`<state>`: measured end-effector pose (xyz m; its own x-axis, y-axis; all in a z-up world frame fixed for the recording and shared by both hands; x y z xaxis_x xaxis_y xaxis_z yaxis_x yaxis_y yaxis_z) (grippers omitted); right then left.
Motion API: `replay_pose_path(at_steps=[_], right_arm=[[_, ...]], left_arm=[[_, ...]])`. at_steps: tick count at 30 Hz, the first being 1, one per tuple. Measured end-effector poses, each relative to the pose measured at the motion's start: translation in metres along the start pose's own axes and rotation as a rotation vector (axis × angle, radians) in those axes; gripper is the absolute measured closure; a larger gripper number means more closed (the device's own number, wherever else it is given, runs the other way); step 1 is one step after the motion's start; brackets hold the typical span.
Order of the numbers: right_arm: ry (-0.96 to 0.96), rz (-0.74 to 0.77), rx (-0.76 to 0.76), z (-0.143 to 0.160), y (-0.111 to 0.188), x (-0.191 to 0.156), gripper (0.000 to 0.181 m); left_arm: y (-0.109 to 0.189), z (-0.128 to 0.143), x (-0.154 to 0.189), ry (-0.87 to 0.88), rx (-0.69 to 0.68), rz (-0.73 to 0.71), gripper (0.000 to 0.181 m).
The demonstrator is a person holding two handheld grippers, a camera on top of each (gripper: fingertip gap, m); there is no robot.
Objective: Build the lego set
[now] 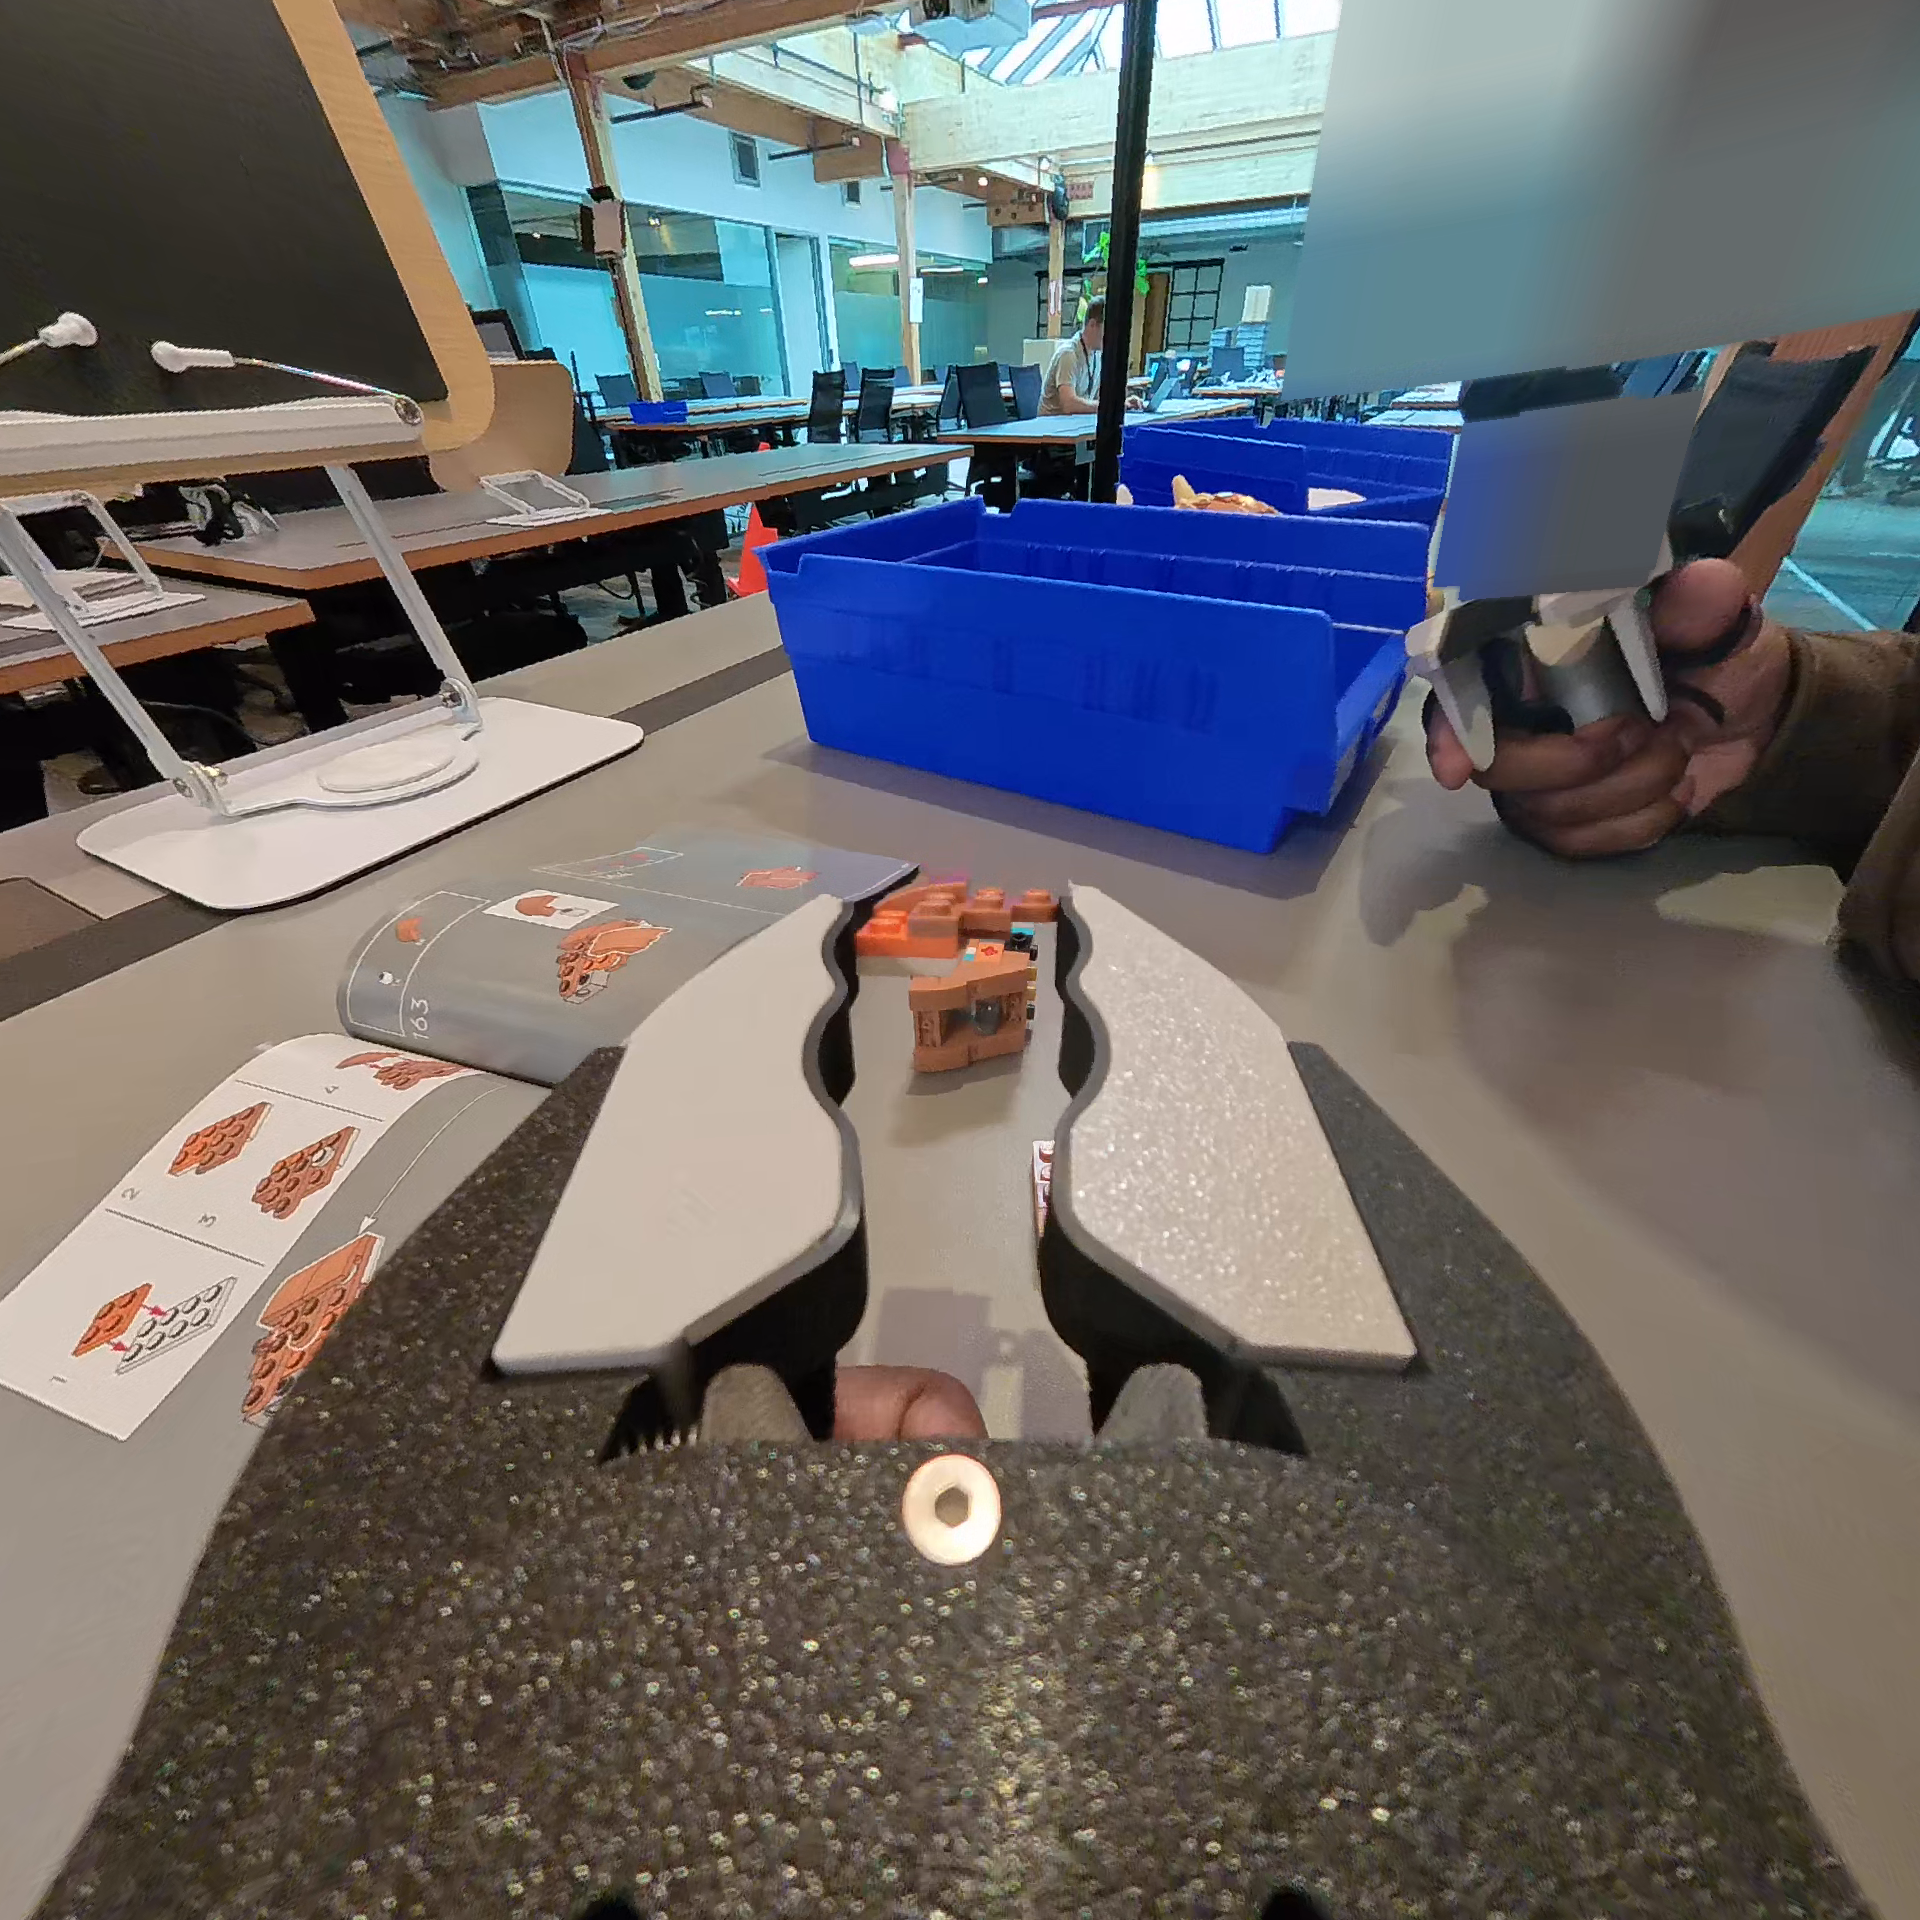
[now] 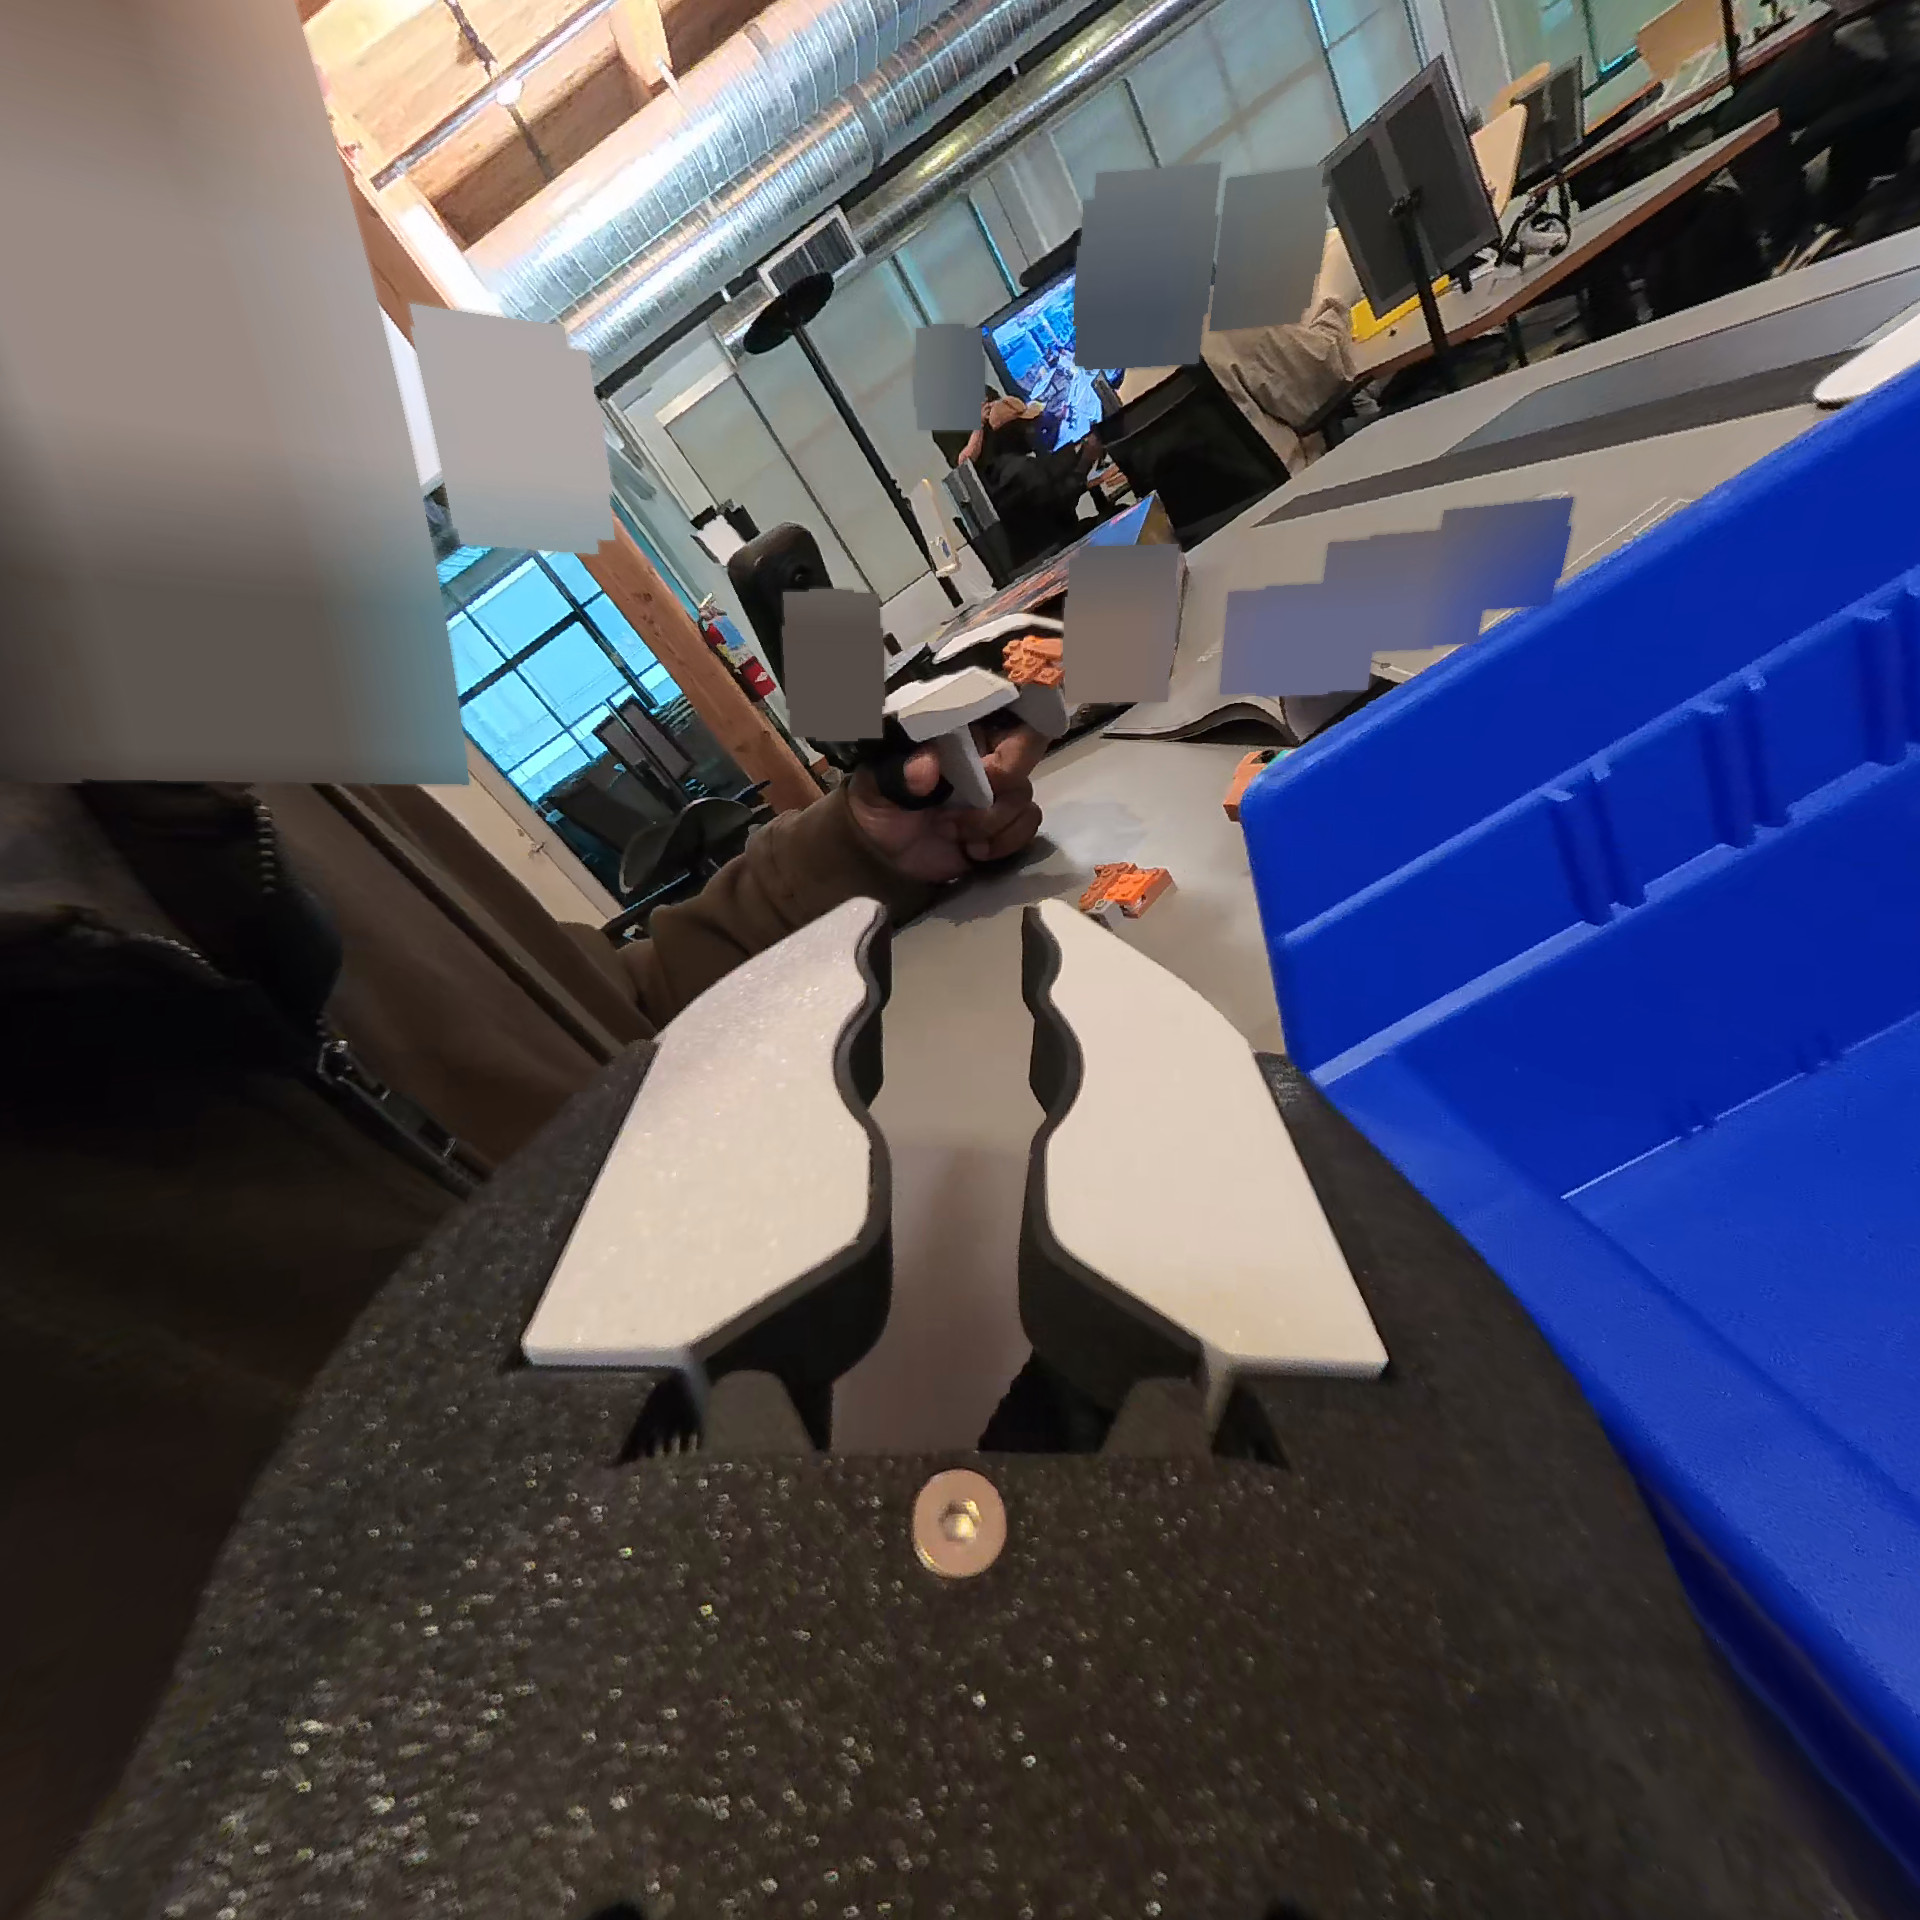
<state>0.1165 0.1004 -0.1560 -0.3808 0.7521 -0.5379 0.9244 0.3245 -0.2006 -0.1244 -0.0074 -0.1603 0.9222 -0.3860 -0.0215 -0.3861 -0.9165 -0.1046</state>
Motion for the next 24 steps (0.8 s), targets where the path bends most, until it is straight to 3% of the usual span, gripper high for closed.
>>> replay_pose_path(at_steps=[24], right_arm=[[-0.036,0.025,0.040,-0.0042,0.0023,0.0061,0.158]], left_arm=[[-0.0044,0.0052,0.0012,0.017,-0.047,0.026,0.146]])
Point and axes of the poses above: each gripper's, where its closed fingertips meet, y back along the fingers, z out of its underside, x = y × z across the jaws, the point moved 4 cm from there along y, back along the fingers, and after that the axes turned 9 degrees about x, right-handed, at the moved point
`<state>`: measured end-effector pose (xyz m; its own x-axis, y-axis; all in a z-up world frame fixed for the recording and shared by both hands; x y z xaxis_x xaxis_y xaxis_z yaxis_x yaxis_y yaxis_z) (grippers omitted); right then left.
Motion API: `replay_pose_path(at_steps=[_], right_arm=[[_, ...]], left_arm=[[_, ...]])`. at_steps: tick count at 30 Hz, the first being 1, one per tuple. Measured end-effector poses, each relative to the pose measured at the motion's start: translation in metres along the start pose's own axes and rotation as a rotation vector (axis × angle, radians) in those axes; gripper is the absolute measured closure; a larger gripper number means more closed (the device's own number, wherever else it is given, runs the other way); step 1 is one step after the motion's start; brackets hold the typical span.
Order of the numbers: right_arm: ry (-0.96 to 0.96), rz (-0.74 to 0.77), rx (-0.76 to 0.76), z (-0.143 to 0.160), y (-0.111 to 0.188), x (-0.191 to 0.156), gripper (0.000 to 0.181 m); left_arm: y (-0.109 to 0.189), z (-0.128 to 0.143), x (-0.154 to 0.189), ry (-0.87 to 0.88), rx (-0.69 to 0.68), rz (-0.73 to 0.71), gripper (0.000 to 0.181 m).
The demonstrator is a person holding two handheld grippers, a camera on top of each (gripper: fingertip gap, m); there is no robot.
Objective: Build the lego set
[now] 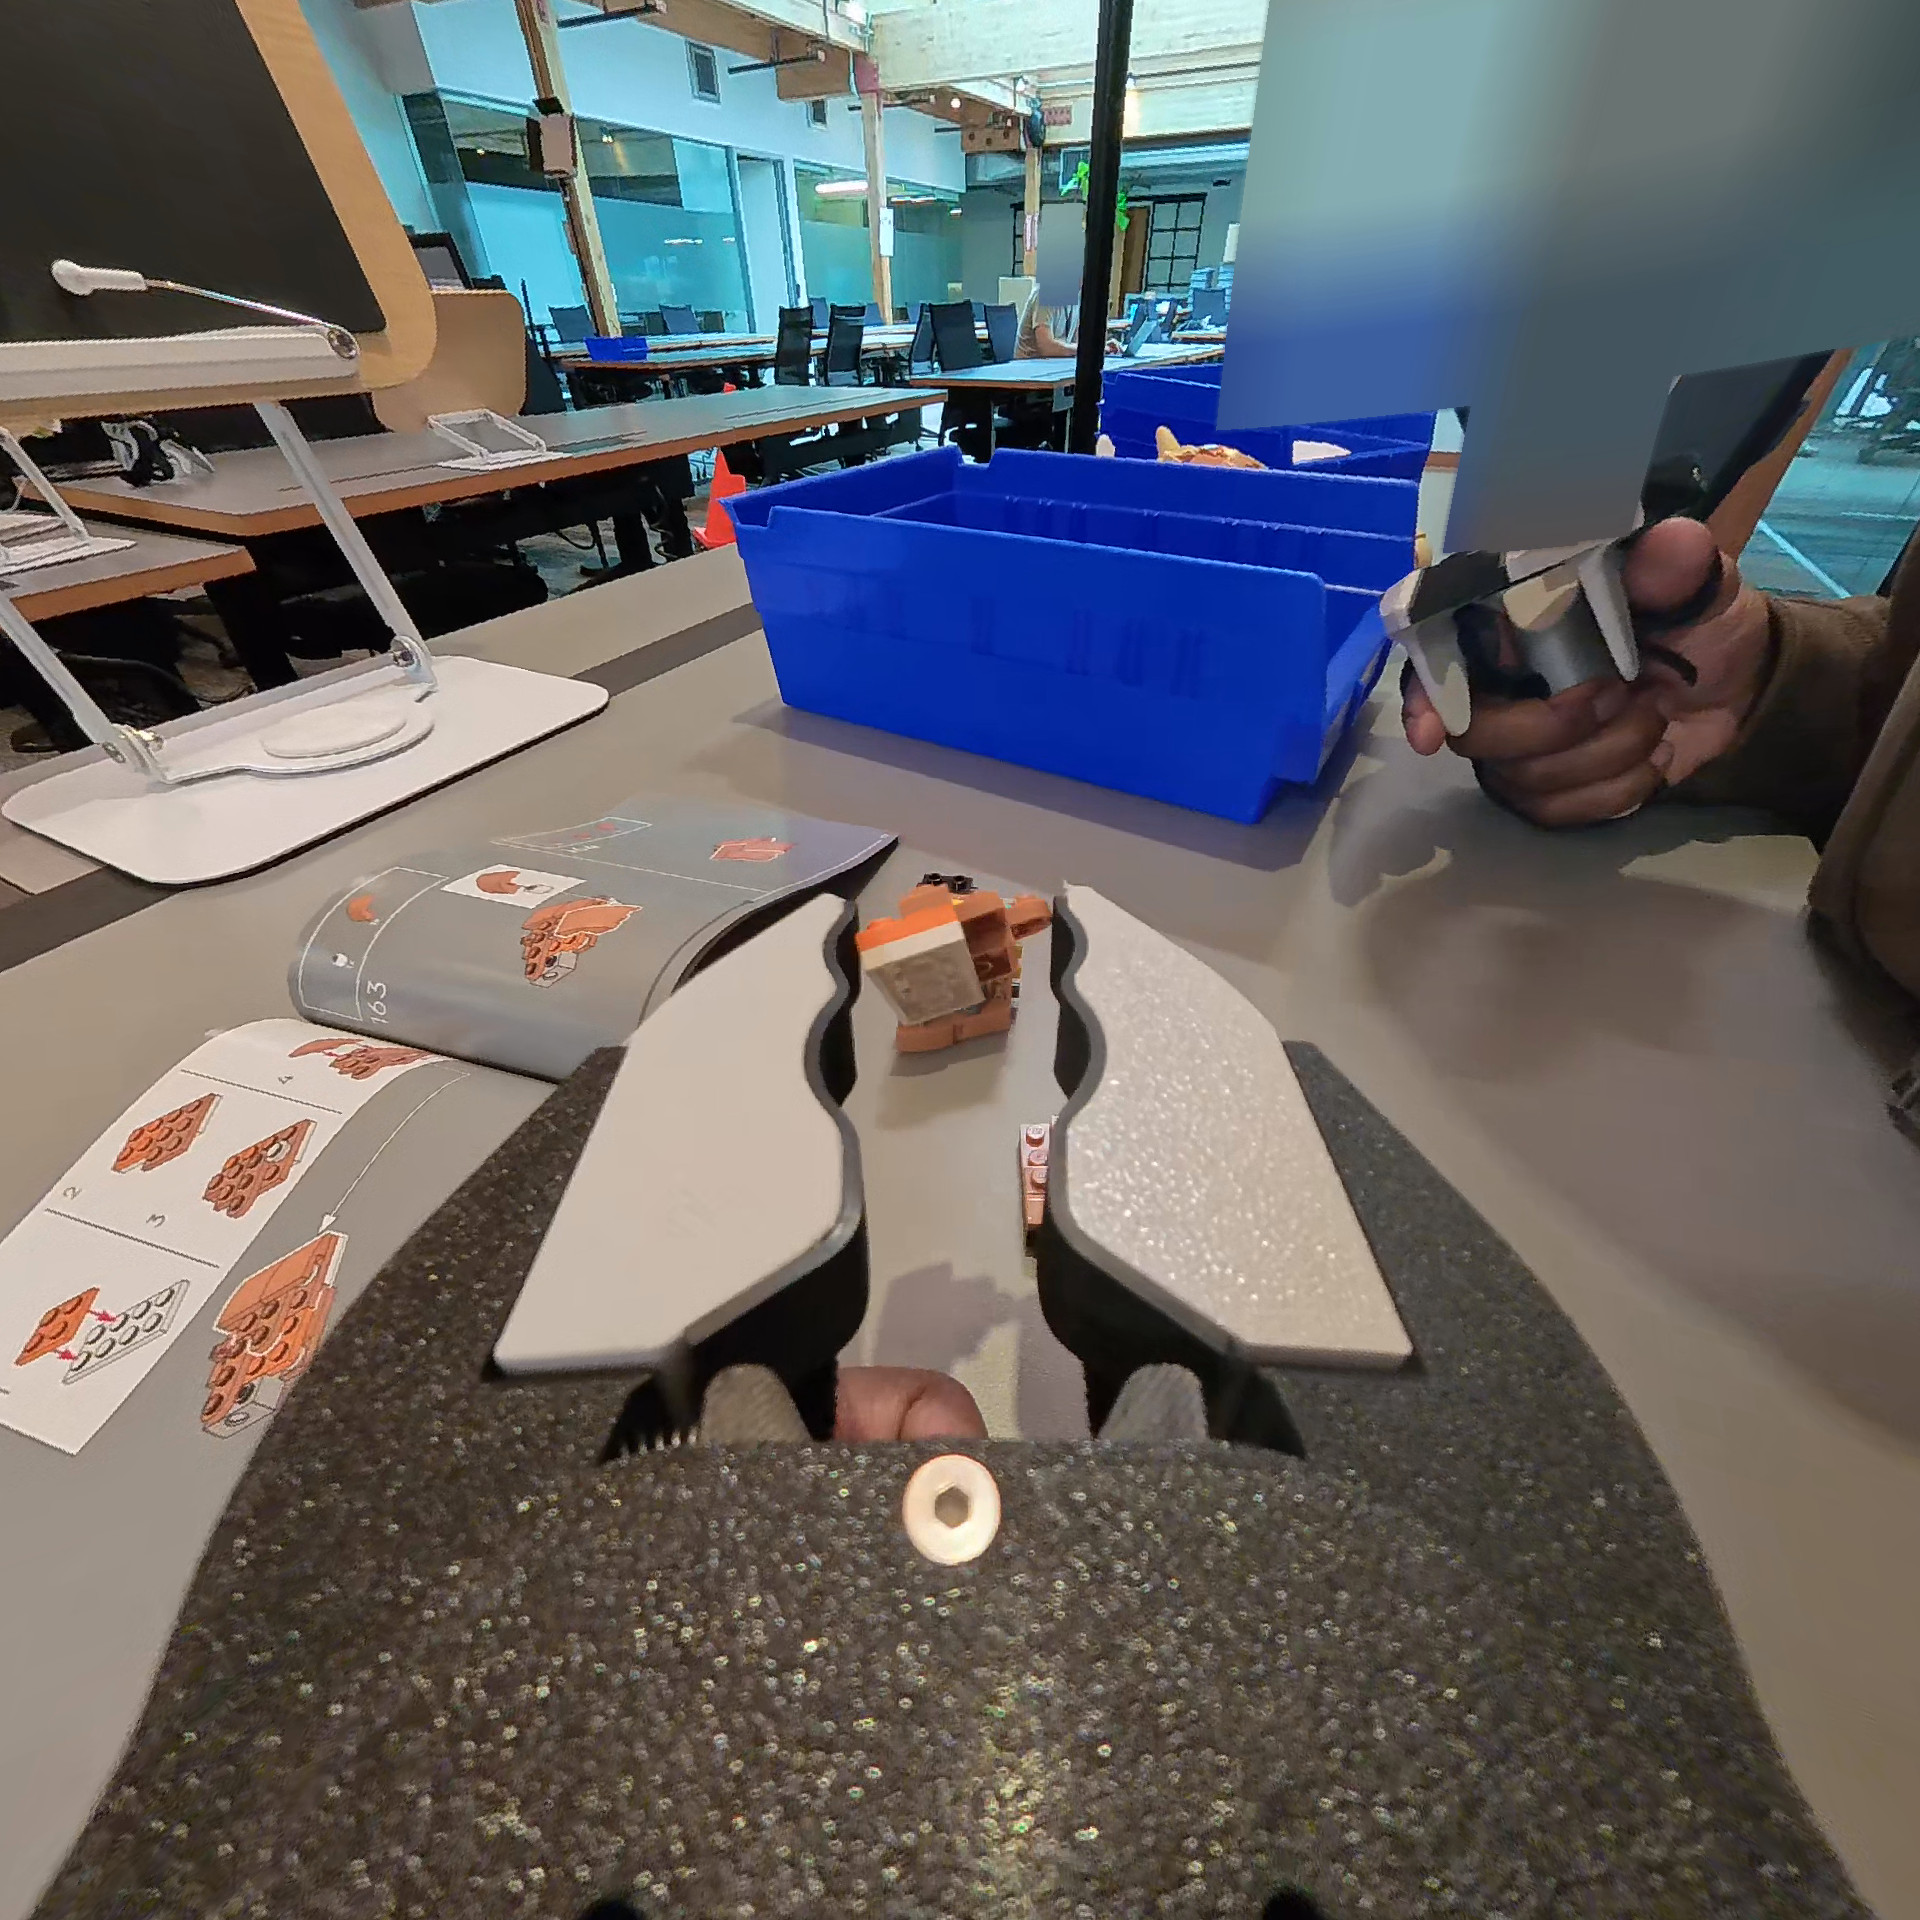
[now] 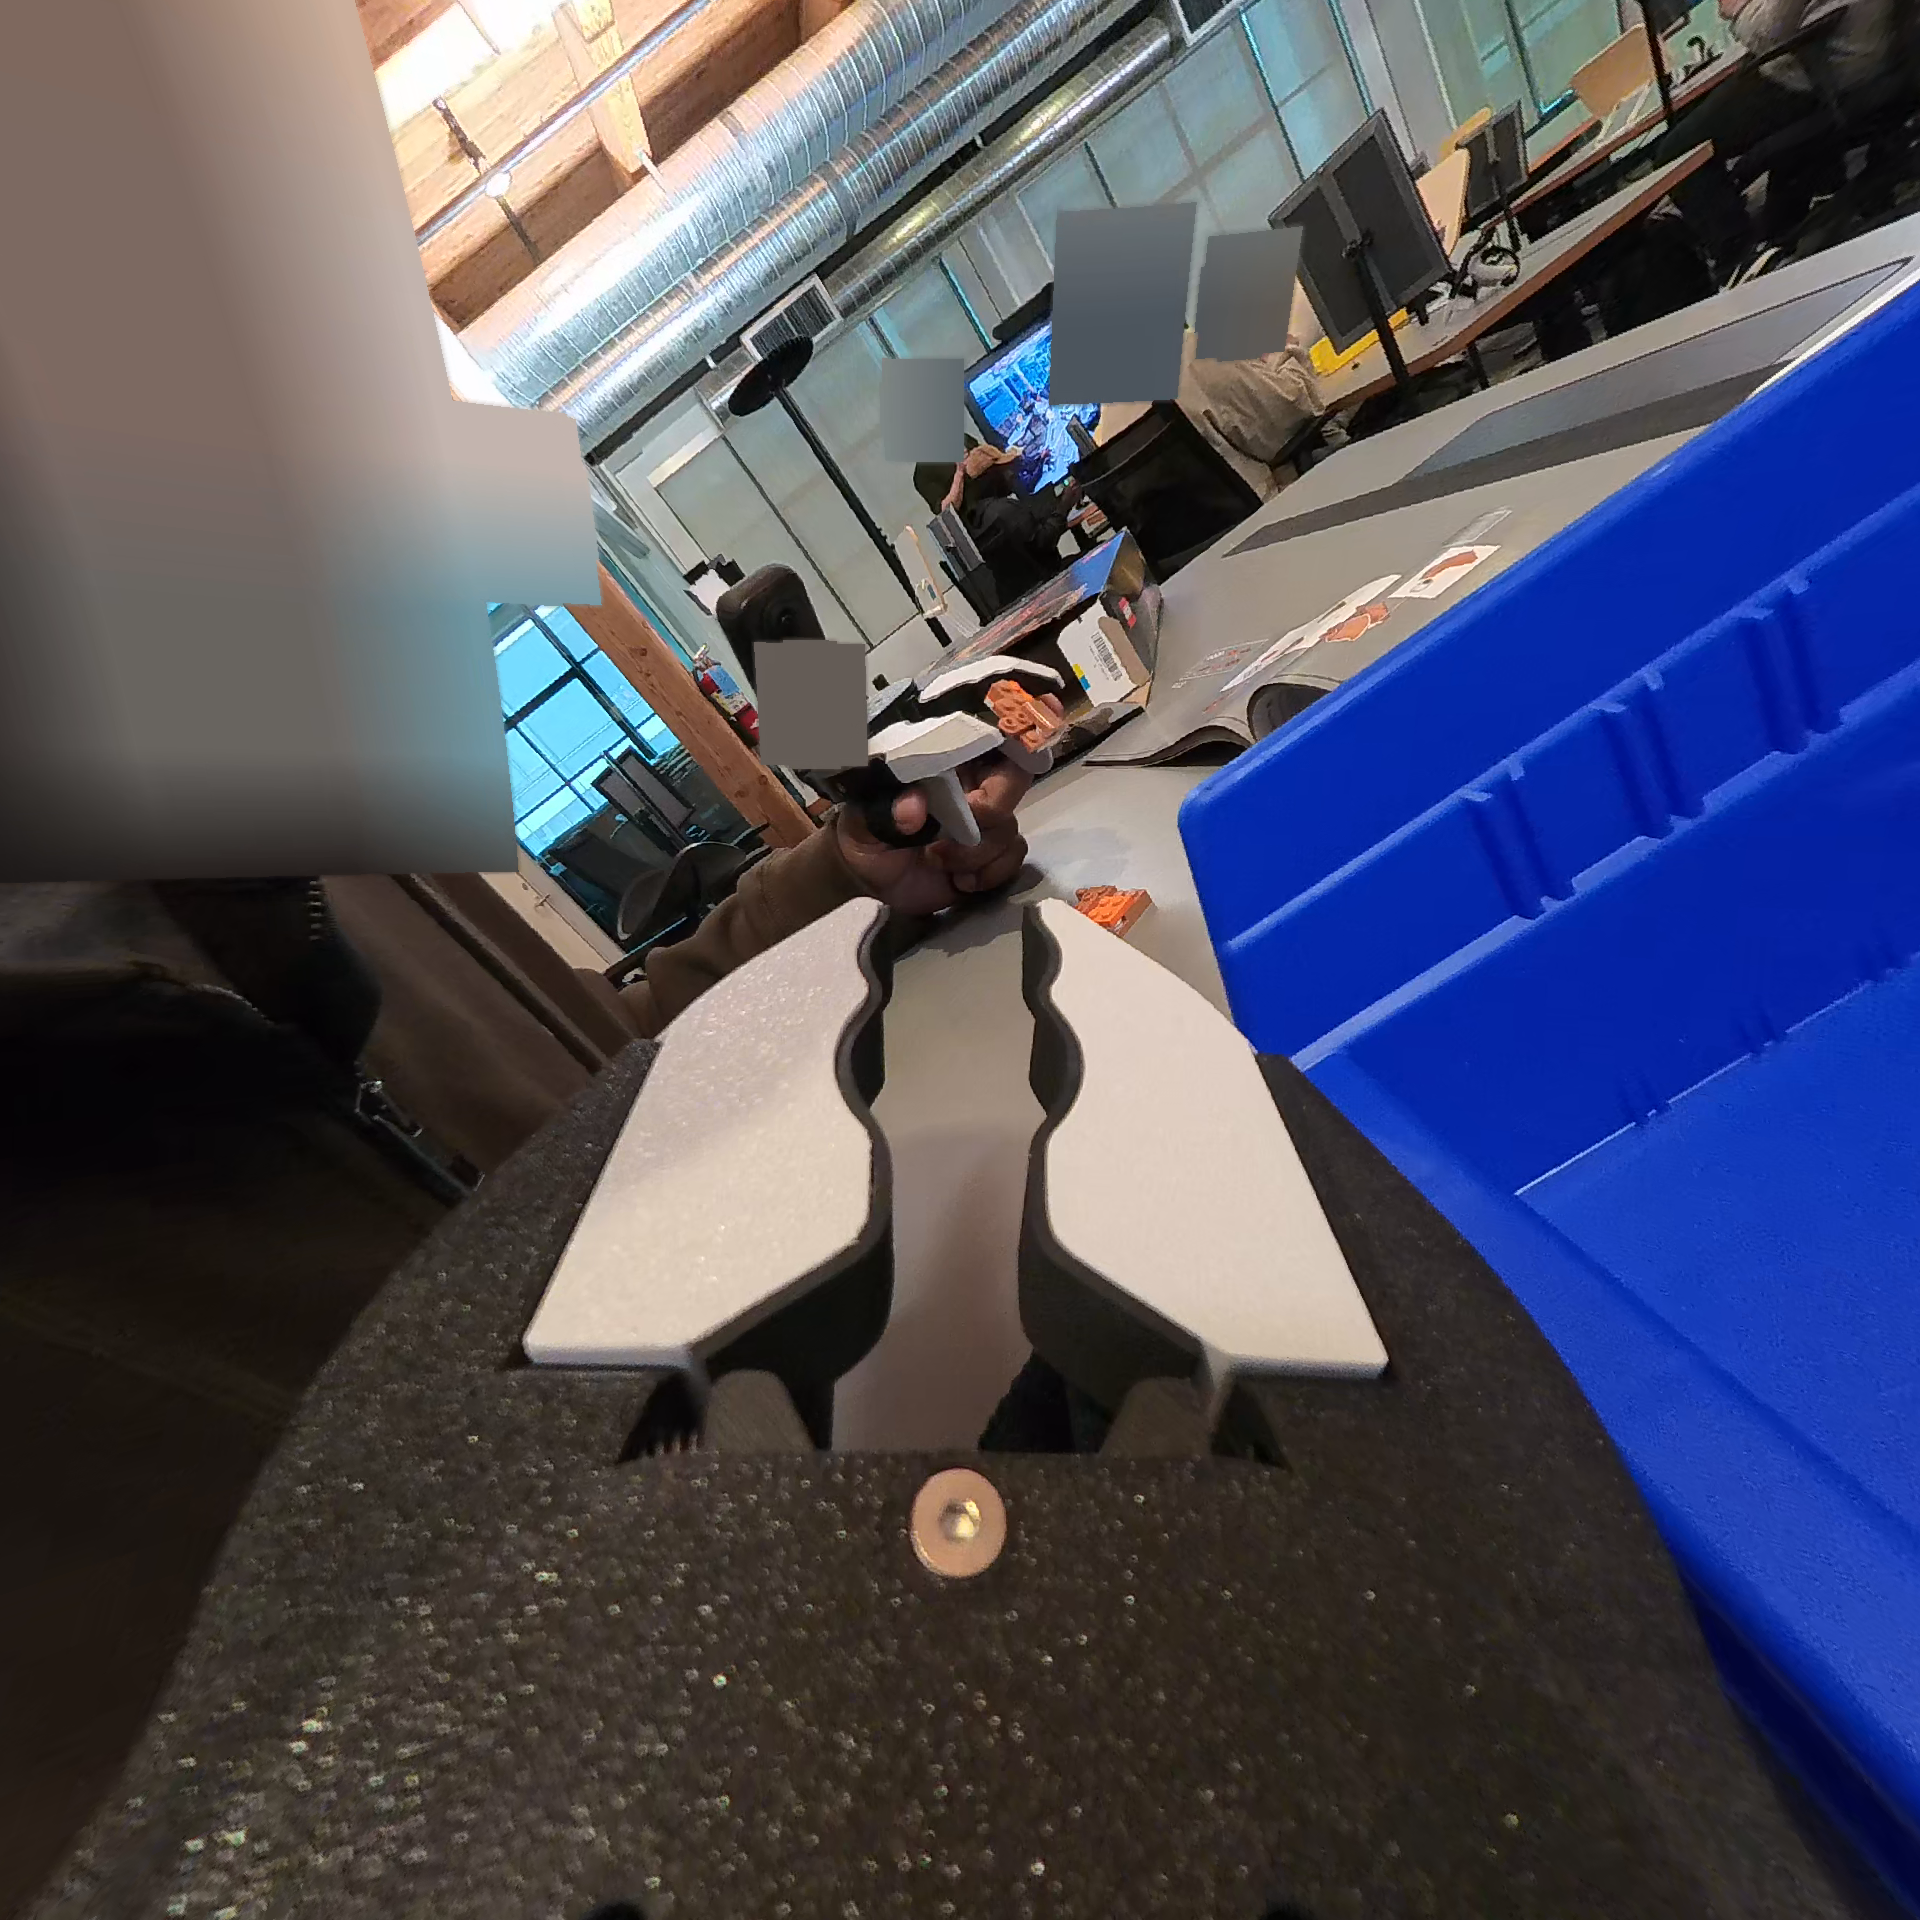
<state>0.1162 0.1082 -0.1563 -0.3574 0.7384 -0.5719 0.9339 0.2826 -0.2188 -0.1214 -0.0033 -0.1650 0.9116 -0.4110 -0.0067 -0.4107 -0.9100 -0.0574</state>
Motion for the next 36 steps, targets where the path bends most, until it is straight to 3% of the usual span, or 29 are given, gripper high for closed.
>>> replay_pose_path(at_steps=[11,13,15,17,19,22,24,26,29,36], right_arm=[[0.014,-0.023,0.047,-0.005,0.005,-0.004,0.158],[0.015,-0.028,0.034,-0.014,0.013,-0.009,0.160],[0.048,-0.024,-0.049,-0.041,0.028,-0.022,0.159],[0.218,0.048,-0.174,-0.090,0.044,-0.030,0.163],[0.475,0.179,-0.407,-0.140,0.053,-0.015,0.164],[0.758,0.267,-0.925,-0.182,0.058,0.056,0.164],[0.850,0.260,-1.246,-0.186,0.060,0.113,0.164],[0.894,0.196,-1.457,-0.177,0.053,0.156,0.164],[0.953,0.051,-1.602,-0.157,0.039,0.190,0.163],[1.038,-0.152,-1.850,-0.133,0.053,0.229,0.149]], left_arm=[[-0.001,0.000,0.000,0.027,-0.005,0.028,0.146],[-0.002,0.001,0.001,0.018,-0.016,0.032,0.147],[-0.002,0.002,0.003,0.005,-0.026,0.034,0.147],[-0.003,0.003,0.005,-0.014,-0.040,0.038,0.147],[-0.005,0.005,0.008,-0.037,-0.057,0.048,0.147],[-0.006,0.008,0.011,-0.074,-0.081,0.053,0.147],[-0.006,0.009,0.014,-0.102,-0.086,0.052,0.147],[-0.005,0.008,0.015,-0.115,-0.079,0.049,0.147],[-0.004,0.008,0.016,-0.117,-0.078,0.047,0.147],[-0.003,0.007,0.016,-0.101,-0.074,0.051,0.148]])
Point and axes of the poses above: each gripper's, where its closed fingertips meet, y back along the fingers, z out of its underside, x = y × z across the jaws, the point moved 4 cm from there along y, back along the fingers, and after that the axes turned 9 degrees about x, right-handed, at the moved point
